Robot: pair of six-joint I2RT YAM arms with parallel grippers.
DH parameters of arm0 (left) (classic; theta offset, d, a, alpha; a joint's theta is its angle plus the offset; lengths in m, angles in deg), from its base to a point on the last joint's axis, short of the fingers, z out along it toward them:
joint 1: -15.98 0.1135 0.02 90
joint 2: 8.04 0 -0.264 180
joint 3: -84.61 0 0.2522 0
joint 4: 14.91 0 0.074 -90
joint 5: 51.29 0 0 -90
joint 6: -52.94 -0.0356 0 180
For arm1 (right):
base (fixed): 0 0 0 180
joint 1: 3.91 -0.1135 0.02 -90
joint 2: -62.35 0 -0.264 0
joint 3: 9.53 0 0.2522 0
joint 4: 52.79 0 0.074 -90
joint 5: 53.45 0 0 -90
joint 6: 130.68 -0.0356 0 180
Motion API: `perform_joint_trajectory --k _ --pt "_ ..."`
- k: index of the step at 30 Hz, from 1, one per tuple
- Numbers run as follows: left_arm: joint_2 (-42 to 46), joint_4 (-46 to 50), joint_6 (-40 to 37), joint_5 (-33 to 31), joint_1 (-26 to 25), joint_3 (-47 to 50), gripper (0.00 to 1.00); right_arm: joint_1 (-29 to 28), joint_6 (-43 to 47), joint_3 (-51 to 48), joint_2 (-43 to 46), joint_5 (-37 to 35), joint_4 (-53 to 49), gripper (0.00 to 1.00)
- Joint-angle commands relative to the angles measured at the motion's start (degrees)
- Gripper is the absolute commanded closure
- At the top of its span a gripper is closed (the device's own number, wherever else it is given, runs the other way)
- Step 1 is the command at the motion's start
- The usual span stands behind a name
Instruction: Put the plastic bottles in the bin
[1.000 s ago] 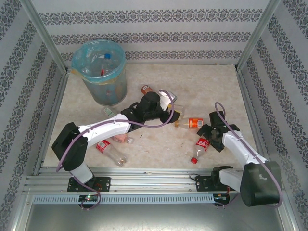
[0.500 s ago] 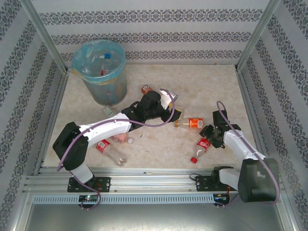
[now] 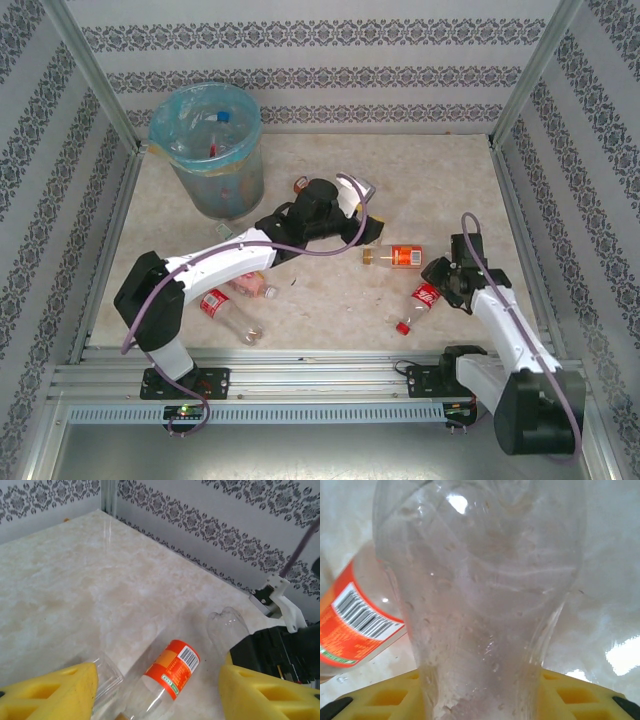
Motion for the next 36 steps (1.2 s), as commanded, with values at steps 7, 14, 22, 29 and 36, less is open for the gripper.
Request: perform_joint_trajectory --k 7,14,22,29,36 --pt "-3.4 2.4 1.4 3.8 -0.6 -10.3 0.35 0.3 5.4 4.9 14.7 0.8 -9.9 0.6" --pt "-3.4 1.8 3.0 6.0 -0.5 -14.8 0.35 0.3 9.1 12.4 16.4 4.4 -13.3 0.61" --pt "-3.5 5.4 5.9 12.5 0.0 -21.5 0.35 0.1 8.6 17.6 15.8 11.3 -13.0 0.61" --pt "-1.7 14.7 6.4 16.8 0.6 -24.8 0.35 -2.8 4.2 18.8 14.8 16.5 -7.4 0.62" --pt "3.1 18.5 7.4 16.4 2.9 -21.2 0.35 -10.8 2.3 20.9 14.2 12.7 -3.7 0.64"
